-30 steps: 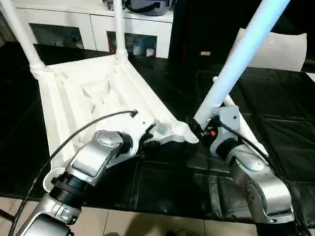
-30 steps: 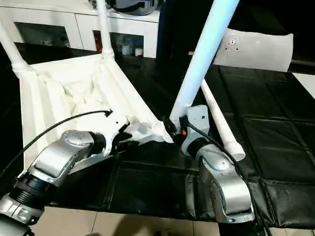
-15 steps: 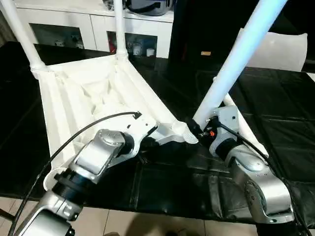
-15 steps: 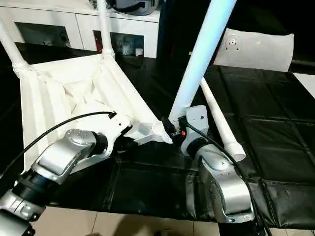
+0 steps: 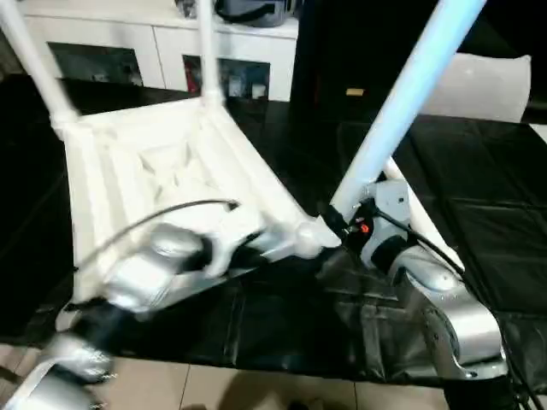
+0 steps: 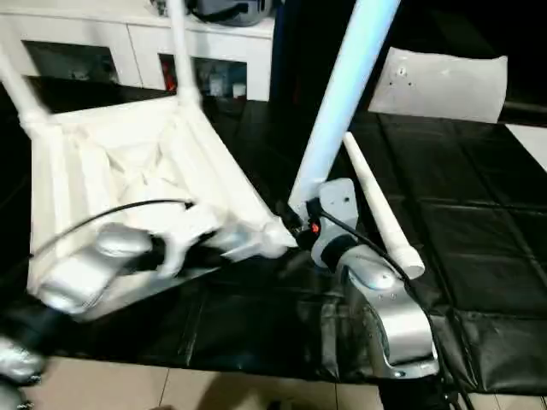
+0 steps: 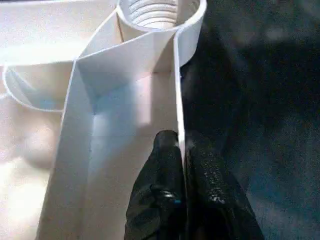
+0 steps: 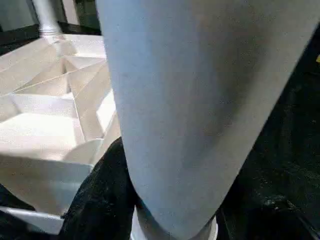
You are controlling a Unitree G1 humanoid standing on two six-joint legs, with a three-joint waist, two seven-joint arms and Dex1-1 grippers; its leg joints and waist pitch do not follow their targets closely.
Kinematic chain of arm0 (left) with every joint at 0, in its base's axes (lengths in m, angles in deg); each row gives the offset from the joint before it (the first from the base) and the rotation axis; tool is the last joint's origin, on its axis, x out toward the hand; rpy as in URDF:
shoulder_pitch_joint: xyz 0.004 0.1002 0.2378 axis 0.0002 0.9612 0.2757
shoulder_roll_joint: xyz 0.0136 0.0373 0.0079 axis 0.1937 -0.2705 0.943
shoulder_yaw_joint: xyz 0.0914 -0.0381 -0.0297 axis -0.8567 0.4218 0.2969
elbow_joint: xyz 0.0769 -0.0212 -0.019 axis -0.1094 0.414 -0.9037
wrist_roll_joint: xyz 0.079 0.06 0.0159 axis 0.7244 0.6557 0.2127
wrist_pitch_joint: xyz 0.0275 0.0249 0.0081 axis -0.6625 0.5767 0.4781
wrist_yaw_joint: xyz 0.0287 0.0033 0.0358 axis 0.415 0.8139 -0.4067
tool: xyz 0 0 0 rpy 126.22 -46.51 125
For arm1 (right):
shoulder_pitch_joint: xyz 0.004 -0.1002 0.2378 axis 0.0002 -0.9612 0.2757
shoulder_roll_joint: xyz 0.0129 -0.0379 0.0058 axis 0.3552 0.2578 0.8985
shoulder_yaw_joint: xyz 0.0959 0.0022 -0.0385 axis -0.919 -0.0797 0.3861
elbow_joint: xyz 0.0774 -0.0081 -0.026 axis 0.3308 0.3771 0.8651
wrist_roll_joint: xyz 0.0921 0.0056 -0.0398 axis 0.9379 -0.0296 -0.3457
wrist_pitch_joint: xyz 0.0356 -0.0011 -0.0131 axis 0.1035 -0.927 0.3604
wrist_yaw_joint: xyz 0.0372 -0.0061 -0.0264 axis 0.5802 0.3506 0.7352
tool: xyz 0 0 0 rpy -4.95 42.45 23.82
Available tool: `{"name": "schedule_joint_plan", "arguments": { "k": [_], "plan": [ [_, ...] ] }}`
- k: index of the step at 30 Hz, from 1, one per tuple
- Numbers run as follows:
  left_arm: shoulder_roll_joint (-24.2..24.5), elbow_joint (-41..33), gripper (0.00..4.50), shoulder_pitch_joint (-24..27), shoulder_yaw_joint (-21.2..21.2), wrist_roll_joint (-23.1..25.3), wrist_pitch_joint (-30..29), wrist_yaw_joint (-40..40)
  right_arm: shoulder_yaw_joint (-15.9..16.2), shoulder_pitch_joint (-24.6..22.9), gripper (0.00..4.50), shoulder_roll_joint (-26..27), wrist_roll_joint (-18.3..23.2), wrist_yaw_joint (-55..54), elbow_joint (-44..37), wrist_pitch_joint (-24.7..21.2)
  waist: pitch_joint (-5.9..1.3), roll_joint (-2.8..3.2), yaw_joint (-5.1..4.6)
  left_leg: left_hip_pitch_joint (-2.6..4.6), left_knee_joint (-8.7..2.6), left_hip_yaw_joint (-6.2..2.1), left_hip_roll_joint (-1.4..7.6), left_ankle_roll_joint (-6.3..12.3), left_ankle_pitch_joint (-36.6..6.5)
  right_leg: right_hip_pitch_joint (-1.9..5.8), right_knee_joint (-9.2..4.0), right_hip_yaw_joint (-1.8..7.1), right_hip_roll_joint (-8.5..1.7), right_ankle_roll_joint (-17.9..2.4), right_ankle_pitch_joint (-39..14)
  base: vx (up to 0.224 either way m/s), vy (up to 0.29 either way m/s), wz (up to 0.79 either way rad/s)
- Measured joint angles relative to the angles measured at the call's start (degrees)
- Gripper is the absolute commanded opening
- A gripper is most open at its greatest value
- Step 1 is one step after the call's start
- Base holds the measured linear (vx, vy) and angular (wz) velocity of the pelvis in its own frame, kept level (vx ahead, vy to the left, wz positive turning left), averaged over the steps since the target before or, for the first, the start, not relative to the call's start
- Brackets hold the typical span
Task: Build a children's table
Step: Pick table leg
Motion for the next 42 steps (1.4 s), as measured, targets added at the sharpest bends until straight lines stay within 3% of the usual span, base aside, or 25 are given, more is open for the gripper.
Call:
{"name": "schedule_joint_plan", "arguments": {
  "k": [6, 12, 13, 19, 29, 36, 37, 42],
  "plan": [
    [0.0, 1.4, 0.0, 0.7, 1.8, 0.5, 2.6, -1.2, 0.0, 0.0, 1.88, 0.0, 0.0, 0.1, 0.1, 0.1, 0.01, 0.01, -0.22, 0.0, 0.0, 0.08, 0.0, -0.03, 0.0, 0.02, 0.05, 0.01, -0.04, 0.0, 0.0, 0.0, 0.0, 0.0],
    [-0.2, 2.5, 0.0, 0.1, 3.3, -1.4, 0.7, -3.8, 0.0, 0.0, 1.88, 0.2, 0.0, 0.4, 0.1, 0.1, 0.01, 0.03, -0.33, -0.02, -0.17, 0.14, 0.01, -0.09, 0.1, -0.1, 0.07, 0.01, -0.04, 0.0, 0.0, 0.0, 0.0, 0.0],
    [-0.3, 2.9, 0.44, -0.1, 3.3, -1.6, 0.7, -4.3, 0.0, 0.0, 1.88, 0.2, 0.0, 0.4, 0.1, 0.1, 0.01, 0.04, -0.31, -0.02, -0.19, 0.15, 0.01, -0.09, 0.1, -0.11, 0.06, 0.02, -0.04, 0.0, 0.0, 0.0, 0.0, 0.0],
    [-2.0, 4.2, 0.96, -0.5, 5.5, -4.6, 1.2, -4.6, 0.1, 0.0, 1.88, 0.3, 0.0, 0.7, 0.1, 0.1, 0.0, -0.08, 0.02, -0.07, -0.24, 0.16, 0.03, -0.06, 0.1, -0.3, 0.01, 0.0, -0.03, -0.1, 0.1, 0.0, 0.0, 0.0],
    [-4.2, 4.9, 1.12, -1.4, 5.4, -3.3, -2.4, -2.5, 0.1, -0.1, 1.88, 0.6, 0.0, 1.0, 0.1, 0.1, 0.0, -0.09, 0.09, -0.02, -0.23, 0.2, 0.03, -0.07, 0.1, -0.19, 0.01, 0.01, -0.04, -0.1, 0.1, 0.0, 0.0, 0.0],
    [-4.8, 5.7, 1.63, -1.8, 5.4, -1.9, -2.4, -1.3, 0.2, -0.1, 1.88, 0.7, 0.0, 1.2, 0.1, 0.1, 0.0, -0.1, 0.09, -0.03, -0.25, 0.2, 0.03, -0.07, 0.1, -0.2, 0.02, 0.0, -0.03, -0.1, 0.1, 0.0, 0.0, 0.0],
    [-4.8, 5.7, 1.3, -1.8, 5.3, -1.7, -2.4, -1.3, 0.2, -0.1, 1.88, 0.7, 0.0, 1.2, 0.1, 0.1, 0.0, -0.1, 0.1, -0.03, -0.25, 0.2, 0.03, -0.07, 0.1, -0.19, 0.01, 0.01, -0.04, -0.1, 0.1, 0.0, 0.0, 0.0],
    [-4.8, 5.6, 0.92, -2.0, 5.2, -1.7, -3.8, -2.0, 0.2, -0.1, 1.88, 0.7, 0.0, 1.3, 0.1, 0.1, -0.01, -0.11, 0.07, -0.02, -0.24, 0.2, 0.03, -0.07, 0.1, -0.14, 0.01, 0.0, -0.04, -0.1, 0.1, 0.0, 0.0, 0.0]
  ]
}}
